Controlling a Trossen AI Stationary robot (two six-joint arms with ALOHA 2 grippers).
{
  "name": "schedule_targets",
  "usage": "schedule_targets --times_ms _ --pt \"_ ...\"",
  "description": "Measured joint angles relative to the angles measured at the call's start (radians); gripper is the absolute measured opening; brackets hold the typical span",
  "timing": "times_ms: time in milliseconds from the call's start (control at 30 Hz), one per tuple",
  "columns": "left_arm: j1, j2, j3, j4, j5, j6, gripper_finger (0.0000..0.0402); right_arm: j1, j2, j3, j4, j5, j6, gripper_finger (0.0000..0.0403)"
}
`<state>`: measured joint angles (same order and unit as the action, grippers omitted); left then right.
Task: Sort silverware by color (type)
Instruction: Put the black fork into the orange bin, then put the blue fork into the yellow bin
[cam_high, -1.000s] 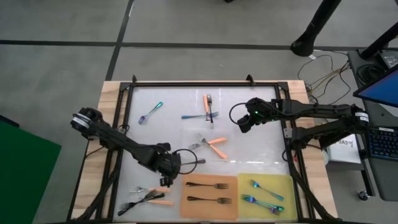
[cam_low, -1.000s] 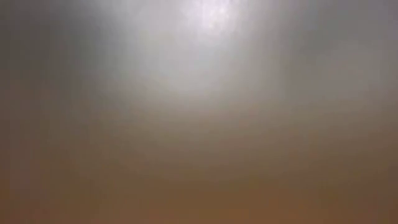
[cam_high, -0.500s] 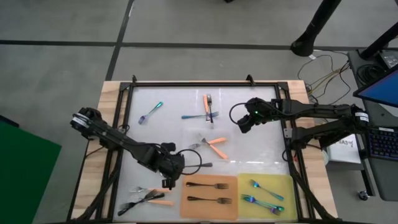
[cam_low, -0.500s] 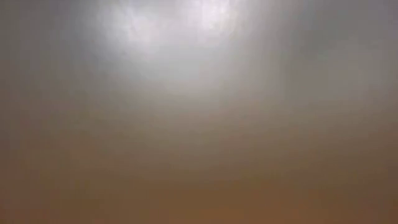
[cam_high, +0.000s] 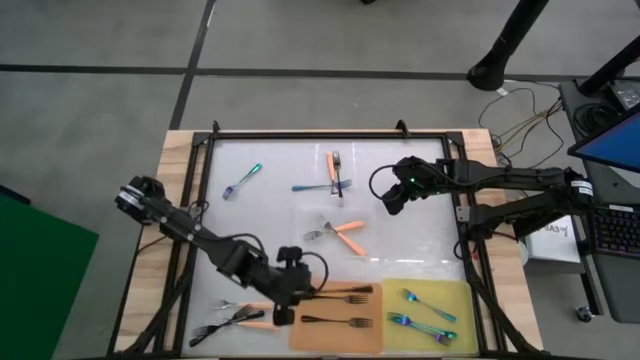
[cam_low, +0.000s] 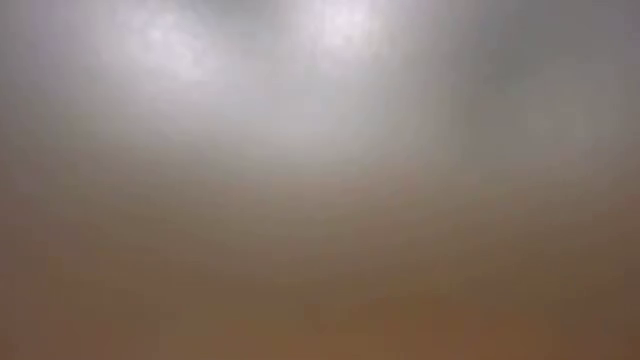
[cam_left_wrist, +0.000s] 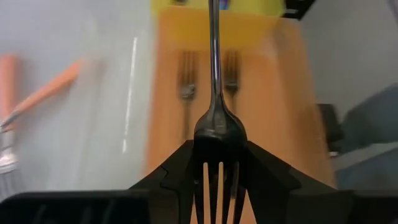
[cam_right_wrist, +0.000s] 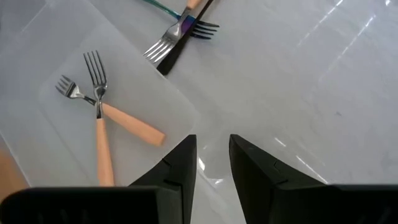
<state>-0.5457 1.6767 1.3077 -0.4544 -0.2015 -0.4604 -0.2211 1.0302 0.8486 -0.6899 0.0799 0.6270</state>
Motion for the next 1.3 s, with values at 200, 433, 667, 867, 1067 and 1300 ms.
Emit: schedule_targets --times_ms 200,433,667,867,1067,1300 --pt "-0.038 0.074 0.046 0.004 0.036 -0.086 0.0108 0.000 0.000 0.000 0.000 0.000 -0.004 0.0086" --pt "-0.047 0.148 0.119 0.008 0.036 -0.099 0.0121 0.000 0.000 0.000 0.000 -0.001 -0.013 0.0086" --pt "-0.047 0.152 0.134 -0.016 0.030 -0.153 0.0107 0.000 0.000 0.000 -0.014 -0.002 -0.020 0.0086" --pt "-0.053 0.149 0.138 -0.036 0.029 -0.196 0.0104 0.000 0.000 0.000 -0.014 -0.005 -0.036 0.0086" --pt "-0.063 0.124 0.138 -0.100 0.028 -0.197 0.0104 0.000 0.000 0.000 -0.014 -0.005 -0.036 0.0086" --pt "-0.069 0.030 0.079 -0.218 0.002 -0.197 0.0105 0.000 0.000 0.000 -0.013 -0.005 -0.022 0.0086"
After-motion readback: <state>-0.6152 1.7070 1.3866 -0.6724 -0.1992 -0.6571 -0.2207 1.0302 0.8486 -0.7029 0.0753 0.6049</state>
